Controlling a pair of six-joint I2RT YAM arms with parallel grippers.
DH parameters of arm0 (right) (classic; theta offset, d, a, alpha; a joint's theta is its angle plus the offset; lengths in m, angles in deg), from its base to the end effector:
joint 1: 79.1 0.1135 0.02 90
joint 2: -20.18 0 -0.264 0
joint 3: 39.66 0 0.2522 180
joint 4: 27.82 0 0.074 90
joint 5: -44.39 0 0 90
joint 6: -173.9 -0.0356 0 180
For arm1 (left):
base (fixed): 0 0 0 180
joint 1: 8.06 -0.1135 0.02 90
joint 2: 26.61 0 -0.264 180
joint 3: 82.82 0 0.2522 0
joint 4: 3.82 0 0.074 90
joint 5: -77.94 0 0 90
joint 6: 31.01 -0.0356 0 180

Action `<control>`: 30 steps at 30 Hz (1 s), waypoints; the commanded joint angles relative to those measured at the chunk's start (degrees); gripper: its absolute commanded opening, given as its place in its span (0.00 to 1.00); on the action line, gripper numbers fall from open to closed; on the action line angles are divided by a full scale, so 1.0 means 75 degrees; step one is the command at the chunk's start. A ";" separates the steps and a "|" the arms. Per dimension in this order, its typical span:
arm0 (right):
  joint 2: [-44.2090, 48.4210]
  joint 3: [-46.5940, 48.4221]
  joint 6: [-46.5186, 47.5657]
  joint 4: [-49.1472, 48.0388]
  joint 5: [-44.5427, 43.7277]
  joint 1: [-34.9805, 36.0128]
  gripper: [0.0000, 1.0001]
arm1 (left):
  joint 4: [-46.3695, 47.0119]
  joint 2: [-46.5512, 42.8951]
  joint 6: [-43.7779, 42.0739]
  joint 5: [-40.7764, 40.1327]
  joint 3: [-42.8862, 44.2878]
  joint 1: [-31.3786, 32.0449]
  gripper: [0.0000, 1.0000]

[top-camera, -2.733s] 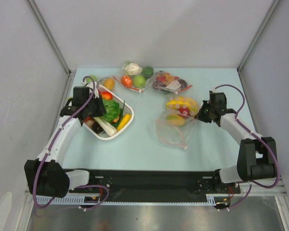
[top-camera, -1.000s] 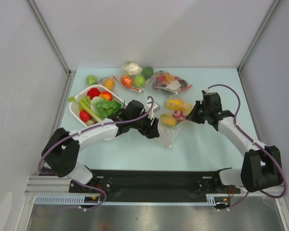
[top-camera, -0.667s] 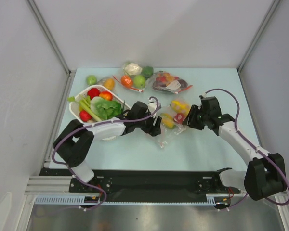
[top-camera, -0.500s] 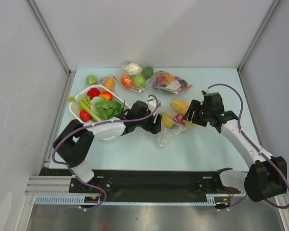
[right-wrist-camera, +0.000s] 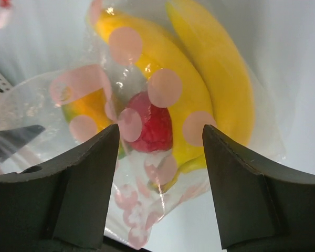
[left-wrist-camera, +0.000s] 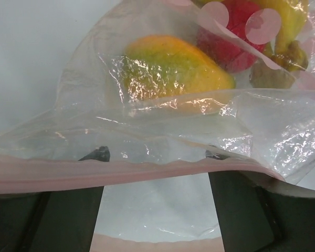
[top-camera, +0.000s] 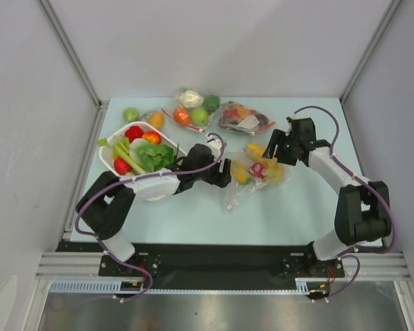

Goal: Open the zip-top bag and remove the fake food

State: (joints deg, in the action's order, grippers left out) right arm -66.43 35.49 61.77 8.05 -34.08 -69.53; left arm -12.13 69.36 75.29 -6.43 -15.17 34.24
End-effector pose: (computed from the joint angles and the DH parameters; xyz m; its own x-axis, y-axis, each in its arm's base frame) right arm 0.3196 0.0611 0.2469 -0.7833 0.2423 -0.5725 -0.0015 0.9202 0.3915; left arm 0.2619 -0.2430 0.1911 -0.6279 0.1937 -0.7538 0.5749 0.7683 -0.2814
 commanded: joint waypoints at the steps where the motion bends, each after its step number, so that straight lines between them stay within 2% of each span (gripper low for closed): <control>1: -0.0404 0.0101 0.0278 -0.0405 0.0279 0.0049 0.70 | 0.0806 0.0013 0.0416 0.0198 0.0056 -0.0016 0.80; 6: -0.0803 -0.0075 0.0454 -0.0370 0.0151 0.0318 0.67 | 0.0972 0.0528 0.0710 0.0386 0.0642 -0.0016 0.81; 10: -0.0851 -0.0215 0.0467 -0.0311 -0.0037 0.0576 0.58 | 0.0797 0.1032 0.0722 0.0328 0.0994 -0.0016 0.82; 13: -0.0792 -0.0356 0.0431 -0.0323 -0.0084 0.0670 0.54 | 0.0854 0.1127 0.0792 0.0327 0.1088 -0.0016 0.82; 23: -0.0675 -0.0637 0.0267 -0.0311 -0.0201 0.1244 0.52 | 0.0247 0.1771 0.0909 -0.0187 0.1871 -0.0027 0.84; 28: -0.0628 -0.0731 0.0162 -0.0334 -0.0201 0.1327 0.50 | -0.0527 0.1994 0.0769 -0.0282 0.2038 -0.0027 0.81; 29: -0.0616 -0.0732 0.0162 -0.0334 -0.0213 0.1327 0.49 | -0.0574 0.1948 0.0699 -0.0316 0.1945 -0.0027 0.79; 30: -0.0616 -0.0755 0.0162 -0.0323 -0.0259 0.1327 0.47 | -0.0586 0.1924 0.0664 -0.0375 0.1863 -0.0027 0.71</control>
State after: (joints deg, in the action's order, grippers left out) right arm -71.06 31.86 64.41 3.44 -38.29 -61.18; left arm -14.88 83.91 80.56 -9.12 -1.79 33.69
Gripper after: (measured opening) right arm 0.480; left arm 0.758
